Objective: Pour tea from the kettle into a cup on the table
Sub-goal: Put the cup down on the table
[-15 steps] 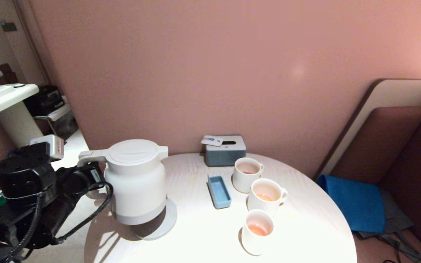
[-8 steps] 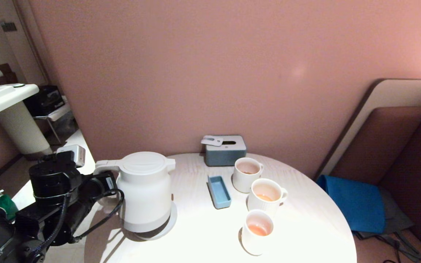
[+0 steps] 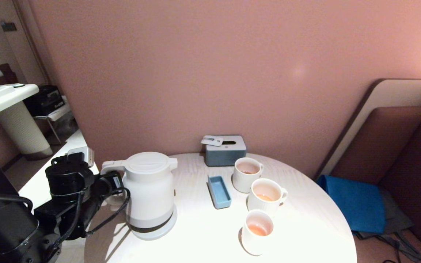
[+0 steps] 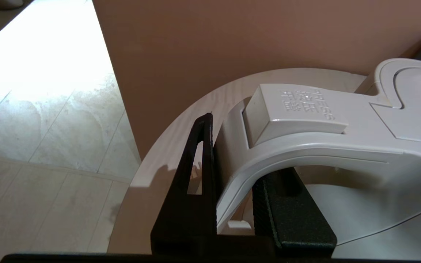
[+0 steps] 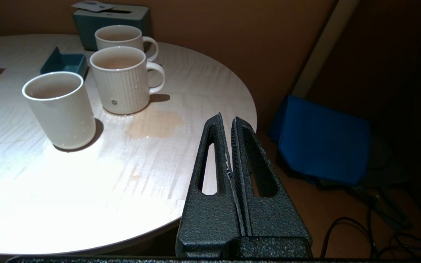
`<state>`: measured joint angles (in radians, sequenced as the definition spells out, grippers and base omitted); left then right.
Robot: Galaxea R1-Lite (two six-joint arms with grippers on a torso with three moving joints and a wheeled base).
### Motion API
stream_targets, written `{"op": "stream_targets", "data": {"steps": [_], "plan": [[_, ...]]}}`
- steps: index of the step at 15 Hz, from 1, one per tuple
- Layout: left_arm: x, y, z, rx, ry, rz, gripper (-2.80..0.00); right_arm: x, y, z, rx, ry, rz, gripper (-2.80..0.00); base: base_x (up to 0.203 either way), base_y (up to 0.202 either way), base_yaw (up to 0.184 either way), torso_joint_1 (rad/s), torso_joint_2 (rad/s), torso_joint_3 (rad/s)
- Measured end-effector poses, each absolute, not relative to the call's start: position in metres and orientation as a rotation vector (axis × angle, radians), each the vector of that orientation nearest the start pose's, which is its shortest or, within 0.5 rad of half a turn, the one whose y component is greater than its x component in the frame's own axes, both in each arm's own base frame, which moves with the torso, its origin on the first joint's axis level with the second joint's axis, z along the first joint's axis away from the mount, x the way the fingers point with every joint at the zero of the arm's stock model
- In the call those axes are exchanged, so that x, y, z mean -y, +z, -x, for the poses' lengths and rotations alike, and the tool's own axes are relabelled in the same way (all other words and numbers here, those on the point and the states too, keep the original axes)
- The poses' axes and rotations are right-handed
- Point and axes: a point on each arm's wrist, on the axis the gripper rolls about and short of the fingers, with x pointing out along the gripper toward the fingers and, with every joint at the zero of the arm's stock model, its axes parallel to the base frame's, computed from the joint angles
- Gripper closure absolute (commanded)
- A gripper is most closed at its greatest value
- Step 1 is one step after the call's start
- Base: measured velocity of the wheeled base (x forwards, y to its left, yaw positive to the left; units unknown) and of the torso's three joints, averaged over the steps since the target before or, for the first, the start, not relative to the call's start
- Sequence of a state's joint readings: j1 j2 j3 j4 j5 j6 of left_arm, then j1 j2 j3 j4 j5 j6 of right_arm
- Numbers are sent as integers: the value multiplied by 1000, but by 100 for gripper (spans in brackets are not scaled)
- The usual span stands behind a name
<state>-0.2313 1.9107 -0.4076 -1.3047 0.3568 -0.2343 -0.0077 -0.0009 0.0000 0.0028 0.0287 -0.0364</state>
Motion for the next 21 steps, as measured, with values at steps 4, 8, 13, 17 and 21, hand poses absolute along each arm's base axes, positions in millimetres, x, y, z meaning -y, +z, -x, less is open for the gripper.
{"op": "stream_targets", "data": {"steps": [4,8,13,17,21], "plan": [[59,86,-285,-195,150,166,0,-1,75,23,-2,20,36,0,0,0,0,0,0,0],[59,75,-287,-228,157,160,0,-1,75,23,-2,21,36,0,0,0,0,0,0,0],[59,73,-283,-246,156,152,0,-1,75,23,-2,21,36,0,0,0,0,0,0,0],[58,81,-271,-240,146,150,0,-1,75,23,-2,21,36,0,0,0,0,0,0,0],[57,83,-267,-236,143,148,0,-1,75,23,-2,20,36,0,0,0,0,0,0,0]]}}
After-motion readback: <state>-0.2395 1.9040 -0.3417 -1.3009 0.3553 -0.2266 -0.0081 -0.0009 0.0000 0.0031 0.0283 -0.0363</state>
